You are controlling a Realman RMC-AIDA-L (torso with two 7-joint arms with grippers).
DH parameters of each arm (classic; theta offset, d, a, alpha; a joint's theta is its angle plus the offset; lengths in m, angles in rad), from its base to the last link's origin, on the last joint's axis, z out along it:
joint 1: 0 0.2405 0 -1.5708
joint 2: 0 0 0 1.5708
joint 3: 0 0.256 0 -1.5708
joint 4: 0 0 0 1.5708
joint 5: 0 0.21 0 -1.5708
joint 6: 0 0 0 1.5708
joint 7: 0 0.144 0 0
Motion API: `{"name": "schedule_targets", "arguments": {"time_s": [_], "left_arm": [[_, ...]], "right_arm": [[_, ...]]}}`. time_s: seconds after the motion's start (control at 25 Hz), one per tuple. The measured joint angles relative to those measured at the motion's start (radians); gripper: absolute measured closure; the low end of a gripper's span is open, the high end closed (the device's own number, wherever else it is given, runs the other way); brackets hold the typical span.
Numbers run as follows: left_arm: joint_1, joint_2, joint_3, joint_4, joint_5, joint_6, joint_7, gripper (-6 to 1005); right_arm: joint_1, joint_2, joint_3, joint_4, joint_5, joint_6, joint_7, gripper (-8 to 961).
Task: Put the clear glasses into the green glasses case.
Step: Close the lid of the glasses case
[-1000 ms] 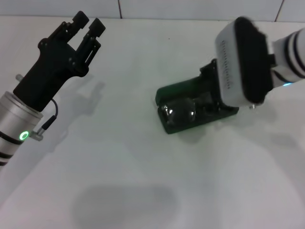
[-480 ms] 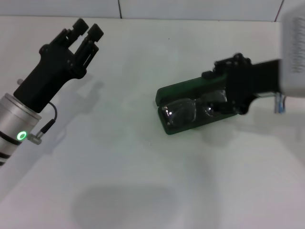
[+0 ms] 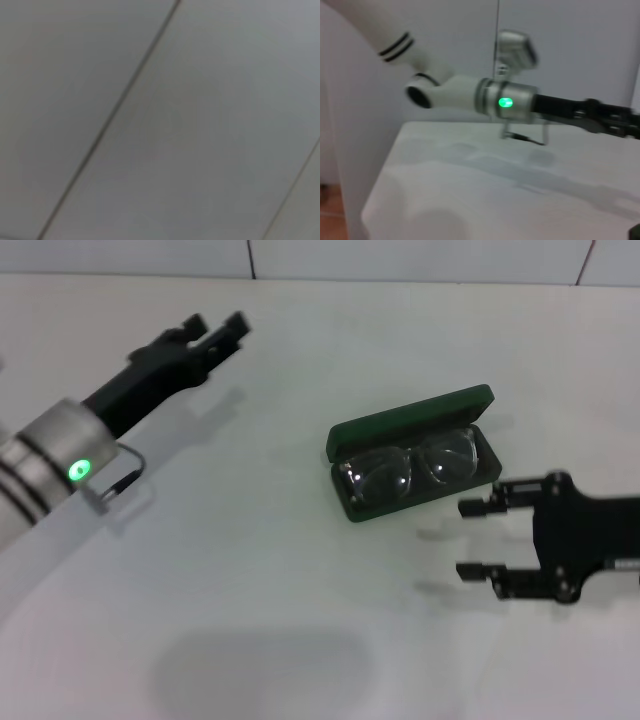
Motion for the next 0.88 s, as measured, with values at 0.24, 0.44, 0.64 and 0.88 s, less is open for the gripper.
{"name": "schedule_targets", "arguments": {"time_s": [0.24,0.44,0.64,0.88], "left_arm": [[-0.218,0.007,0.0,0.011,0.271,-0.175,-0.182,196],[-0.358,-0.037,0.0,0.08,0.581,-0.305,-0.359,140],[-0.393,-0.047,0.001,0.234,0.908,-0.332,-0.639,136],[-0.384,-0.051,0.009,0.26,0.978,-0.37,-0.699,130]], "right_arm": [[0.067,0.005,0.004,0.246,0.006,0.029,-0.133,369],[0.113,0.001,0.008,0.347,0.008,0.04,-0.151,370],[0.097,0.001,0.01,0.352,0.009,0.068,-0.165,370],[0.092,0.005,0.012,0.369,0.015,0.079,-0.203,369]]}}
